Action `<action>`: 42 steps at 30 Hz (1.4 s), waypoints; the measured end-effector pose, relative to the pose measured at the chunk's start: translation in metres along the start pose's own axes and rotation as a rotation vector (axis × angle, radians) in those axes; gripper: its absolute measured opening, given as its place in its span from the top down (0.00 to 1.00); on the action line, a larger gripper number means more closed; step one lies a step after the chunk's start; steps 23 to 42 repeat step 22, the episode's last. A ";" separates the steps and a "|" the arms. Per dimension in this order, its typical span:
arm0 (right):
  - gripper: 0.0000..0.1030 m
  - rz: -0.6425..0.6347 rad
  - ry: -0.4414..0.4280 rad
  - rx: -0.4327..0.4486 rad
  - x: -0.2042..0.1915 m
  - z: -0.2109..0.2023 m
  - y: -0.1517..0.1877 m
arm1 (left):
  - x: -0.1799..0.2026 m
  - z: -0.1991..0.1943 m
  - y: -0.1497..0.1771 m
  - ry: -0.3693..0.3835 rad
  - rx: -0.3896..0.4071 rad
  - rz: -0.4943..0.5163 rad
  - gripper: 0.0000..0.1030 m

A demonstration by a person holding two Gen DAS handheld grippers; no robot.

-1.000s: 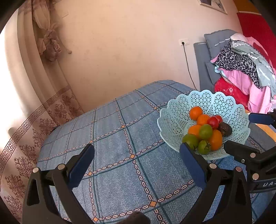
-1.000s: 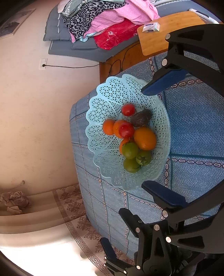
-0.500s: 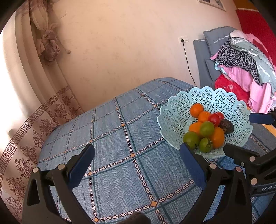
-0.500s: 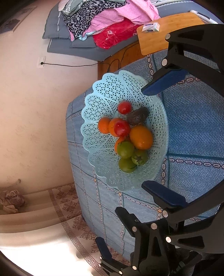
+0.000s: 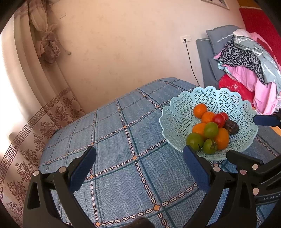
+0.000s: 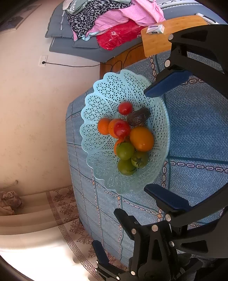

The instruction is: Organize fruits

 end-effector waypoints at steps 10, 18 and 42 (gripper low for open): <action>0.03 -0.007 0.006 0.004 0.000 -0.003 -0.001 | 0.003 -0.001 0.001 -0.011 0.005 0.018 0.05; 0.03 -0.012 0.006 0.005 0.000 -0.004 -0.001 | -0.002 -0.002 0.003 -0.009 -0.012 -0.006 0.05; 0.03 -0.016 0.000 0.015 -0.003 -0.007 -0.002 | -0.019 0.005 0.013 -0.028 -0.060 -0.052 0.05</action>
Point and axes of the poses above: each gripper's, at about its wrist camera, not at the fingertips, and z roughly the way its jaws point, x to its right, y to its underside, the point moved 6 cm from there along z, roughly the way its jaws point, and after that the axes turned 8 degrees about -x, right-handed, at the moved point
